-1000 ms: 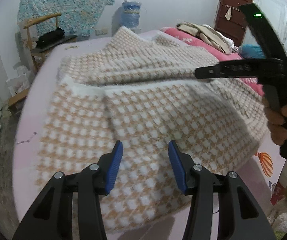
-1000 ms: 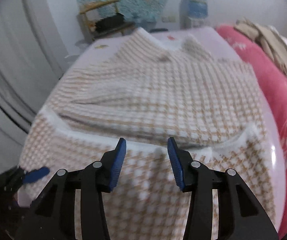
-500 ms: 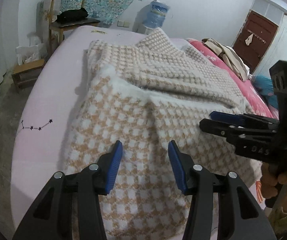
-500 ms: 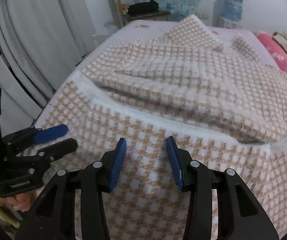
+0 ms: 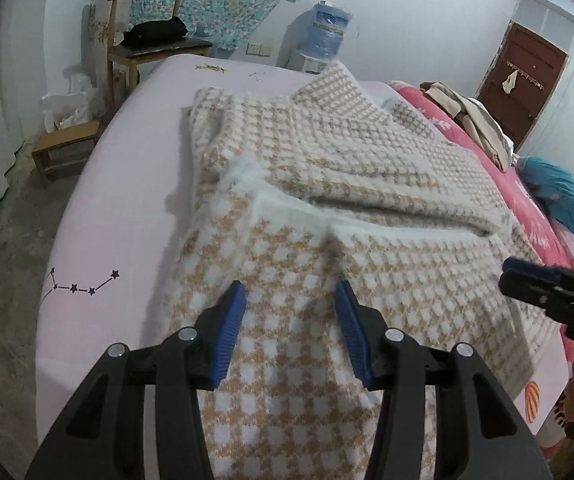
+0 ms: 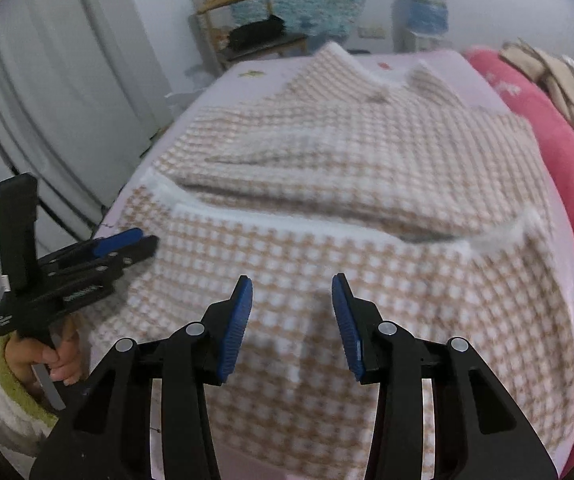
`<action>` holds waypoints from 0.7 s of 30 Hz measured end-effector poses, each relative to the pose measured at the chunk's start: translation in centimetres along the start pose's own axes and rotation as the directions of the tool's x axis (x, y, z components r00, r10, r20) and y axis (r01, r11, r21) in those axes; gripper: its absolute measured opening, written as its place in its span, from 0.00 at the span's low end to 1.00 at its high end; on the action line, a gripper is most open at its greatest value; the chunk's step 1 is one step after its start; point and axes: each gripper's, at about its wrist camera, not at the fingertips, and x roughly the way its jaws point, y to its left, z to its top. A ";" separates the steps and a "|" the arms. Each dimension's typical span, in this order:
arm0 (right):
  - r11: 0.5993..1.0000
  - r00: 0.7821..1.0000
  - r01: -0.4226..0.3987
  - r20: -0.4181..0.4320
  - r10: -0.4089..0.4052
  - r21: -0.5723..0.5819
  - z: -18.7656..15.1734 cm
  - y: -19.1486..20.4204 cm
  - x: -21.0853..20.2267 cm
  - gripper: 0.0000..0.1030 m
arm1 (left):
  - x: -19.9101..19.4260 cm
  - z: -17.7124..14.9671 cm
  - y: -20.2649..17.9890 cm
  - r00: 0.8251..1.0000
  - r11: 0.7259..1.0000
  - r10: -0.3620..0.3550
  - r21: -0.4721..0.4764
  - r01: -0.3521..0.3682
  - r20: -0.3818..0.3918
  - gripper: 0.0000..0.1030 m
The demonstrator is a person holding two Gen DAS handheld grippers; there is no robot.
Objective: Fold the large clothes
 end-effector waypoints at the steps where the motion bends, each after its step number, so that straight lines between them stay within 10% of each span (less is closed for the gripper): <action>1: 1.000 1.000 -0.003 -0.004 0.003 0.018 0.0 -0.4 0.1 0.39 | -0.4 0.0 0.0 1.000 1.000 -0.007 -0.007 0.007 0.008 0.45; 21: 0.998 0.998 0.055 -0.041 -0.054 0.037 -3.7 -2.0 -2.0 0.40 | -5.3 -7.5 -0.6 0.980 0.979 -0.194 0.057 0.196 -0.031 0.48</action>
